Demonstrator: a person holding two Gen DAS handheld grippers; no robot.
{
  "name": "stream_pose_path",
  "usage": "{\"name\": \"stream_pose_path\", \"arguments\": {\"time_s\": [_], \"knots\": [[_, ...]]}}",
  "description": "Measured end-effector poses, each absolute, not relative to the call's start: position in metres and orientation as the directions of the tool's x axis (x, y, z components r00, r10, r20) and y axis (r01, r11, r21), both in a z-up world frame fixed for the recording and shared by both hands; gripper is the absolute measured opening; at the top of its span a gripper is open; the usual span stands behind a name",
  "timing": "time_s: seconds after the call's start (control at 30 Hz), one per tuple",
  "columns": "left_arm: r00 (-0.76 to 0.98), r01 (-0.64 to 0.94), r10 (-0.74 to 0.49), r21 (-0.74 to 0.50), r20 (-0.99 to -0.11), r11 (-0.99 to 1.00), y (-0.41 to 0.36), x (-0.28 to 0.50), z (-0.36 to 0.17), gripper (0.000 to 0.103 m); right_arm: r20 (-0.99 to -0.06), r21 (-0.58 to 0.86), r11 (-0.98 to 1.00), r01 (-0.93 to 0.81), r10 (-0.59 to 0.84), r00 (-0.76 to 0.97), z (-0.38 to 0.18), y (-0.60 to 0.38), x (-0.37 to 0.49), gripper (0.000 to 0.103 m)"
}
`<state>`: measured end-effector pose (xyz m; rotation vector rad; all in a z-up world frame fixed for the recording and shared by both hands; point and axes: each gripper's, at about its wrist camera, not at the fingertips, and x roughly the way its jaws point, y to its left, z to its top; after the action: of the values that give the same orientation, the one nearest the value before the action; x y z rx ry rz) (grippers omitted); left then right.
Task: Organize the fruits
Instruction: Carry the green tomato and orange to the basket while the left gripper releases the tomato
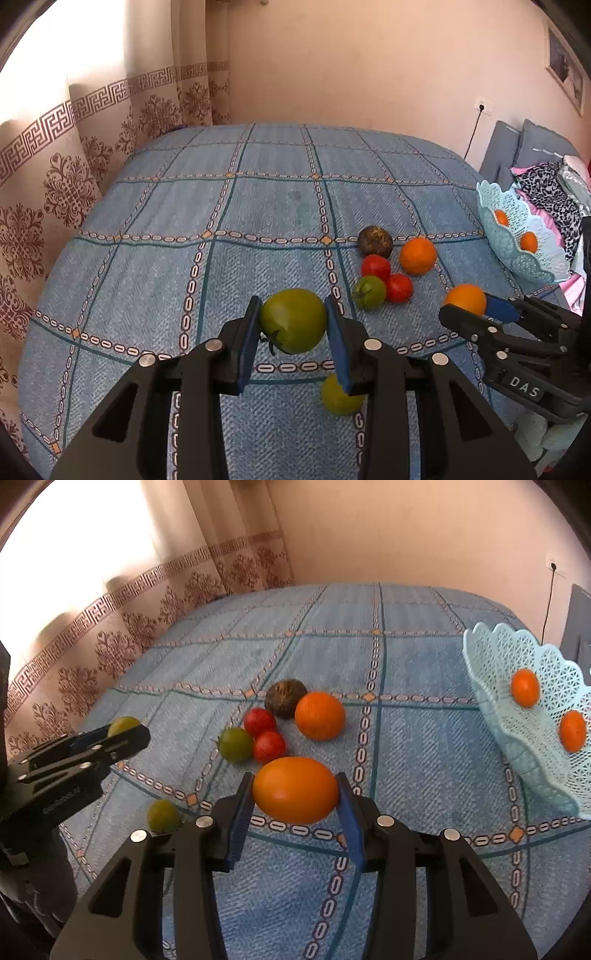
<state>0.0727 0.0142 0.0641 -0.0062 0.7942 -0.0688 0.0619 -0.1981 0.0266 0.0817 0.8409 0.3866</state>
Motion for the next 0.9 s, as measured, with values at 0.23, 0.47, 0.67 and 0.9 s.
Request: {"name": "stream_pose_path", "arguments": {"time_s": [0.23, 0.47, 0.67, 0.9], "knots": [[0.727, 0.089, -0.072, -0.011, -0.683, 0.996, 0.001, 0.071, 0.082, 0.035, -0.662, 0.235, 0.930, -0.284, 0.367, 0.654, 0.052, -0.216, 0.054, 0.045], [0.750, 0.129, -0.089, 0.013, -0.655, 0.992, -0.018, 0.072, 0.100, 0.035, -0.604, 0.238, 0.944, -0.230, 0.330, 0.726, 0.078, -0.249, 0.046, 0.045], [0.761, 0.168, -0.118, 0.018, -0.638, 0.986, -0.041, 0.073, 0.114, 0.035, -0.567, 0.250, 0.954, -0.167, 0.284, 0.774, 0.092, -0.285, 0.042, 0.045], [0.776, 0.229, -0.149, 0.053, -0.613, 0.972, -0.075, 0.079, 0.128, 0.035, -0.548, 0.259, 0.965, -0.048, 0.188, 0.815, 0.104, -0.327, 0.045, 0.045]]}}
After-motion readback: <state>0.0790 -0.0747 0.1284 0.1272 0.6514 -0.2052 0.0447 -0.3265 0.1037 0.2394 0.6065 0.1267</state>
